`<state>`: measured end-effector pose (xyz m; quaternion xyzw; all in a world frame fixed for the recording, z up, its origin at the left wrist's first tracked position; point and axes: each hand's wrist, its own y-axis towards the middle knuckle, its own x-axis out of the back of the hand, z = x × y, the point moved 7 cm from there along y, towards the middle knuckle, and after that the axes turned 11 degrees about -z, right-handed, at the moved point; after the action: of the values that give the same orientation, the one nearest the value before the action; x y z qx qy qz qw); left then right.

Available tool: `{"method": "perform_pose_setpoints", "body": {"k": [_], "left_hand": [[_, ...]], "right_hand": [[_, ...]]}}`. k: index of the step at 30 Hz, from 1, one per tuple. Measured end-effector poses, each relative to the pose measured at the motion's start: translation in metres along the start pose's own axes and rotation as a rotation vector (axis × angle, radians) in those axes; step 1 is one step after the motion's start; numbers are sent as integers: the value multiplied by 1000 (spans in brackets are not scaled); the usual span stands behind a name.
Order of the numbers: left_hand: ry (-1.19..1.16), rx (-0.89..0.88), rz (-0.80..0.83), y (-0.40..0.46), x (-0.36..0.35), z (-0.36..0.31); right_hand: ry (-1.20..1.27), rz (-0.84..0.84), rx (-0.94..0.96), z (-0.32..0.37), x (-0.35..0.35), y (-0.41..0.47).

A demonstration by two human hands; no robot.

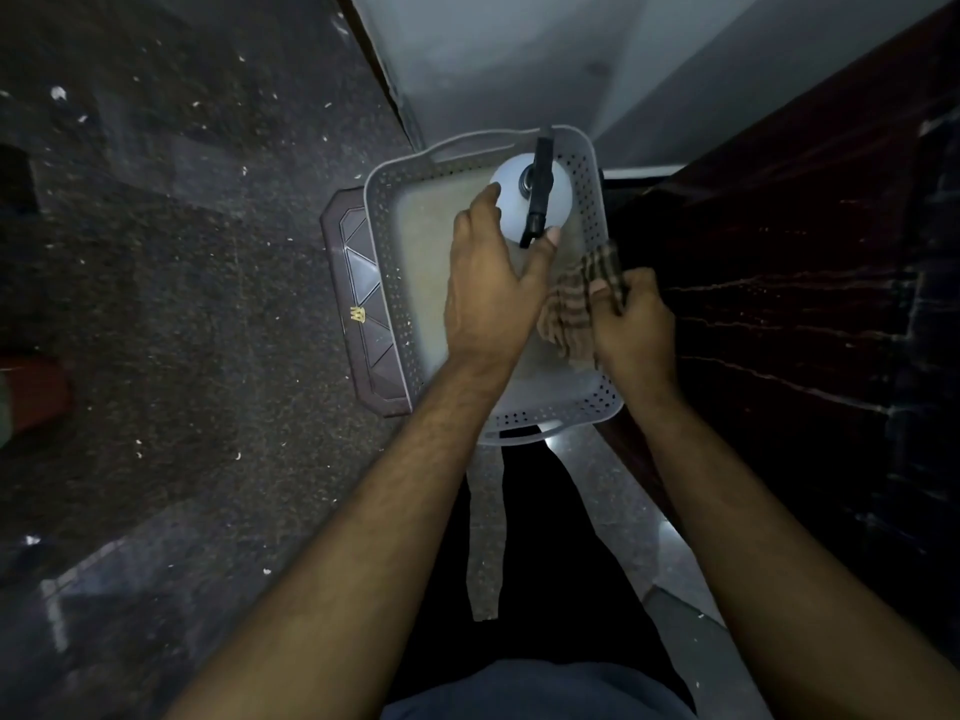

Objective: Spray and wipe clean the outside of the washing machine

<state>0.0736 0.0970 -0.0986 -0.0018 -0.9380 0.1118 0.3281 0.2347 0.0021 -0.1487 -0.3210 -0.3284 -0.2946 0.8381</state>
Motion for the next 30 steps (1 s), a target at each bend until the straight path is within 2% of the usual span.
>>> {"method": "perform_pose_setpoints", "body": {"k": [5, 13, 18, 22, 30], "left_hand": [[-3, -35, -91, 12, -4, -19], [53, -110, -141, 14, 11, -30], [-155, -87, -115, -2, 35, -34], [-403, -55, -27, -17, 57, -49], [-730, -62, 175, -40, 111, -126]], "right_hand": [[165, -105, -39, 16, 11, 6], [123, -66, 190, 48, 23, 2], [244, -83, 214, 64, 48, -11], [179, -152, 296, 86, 73, -24], [431, -159, 462, 138, 147, -85]]}}
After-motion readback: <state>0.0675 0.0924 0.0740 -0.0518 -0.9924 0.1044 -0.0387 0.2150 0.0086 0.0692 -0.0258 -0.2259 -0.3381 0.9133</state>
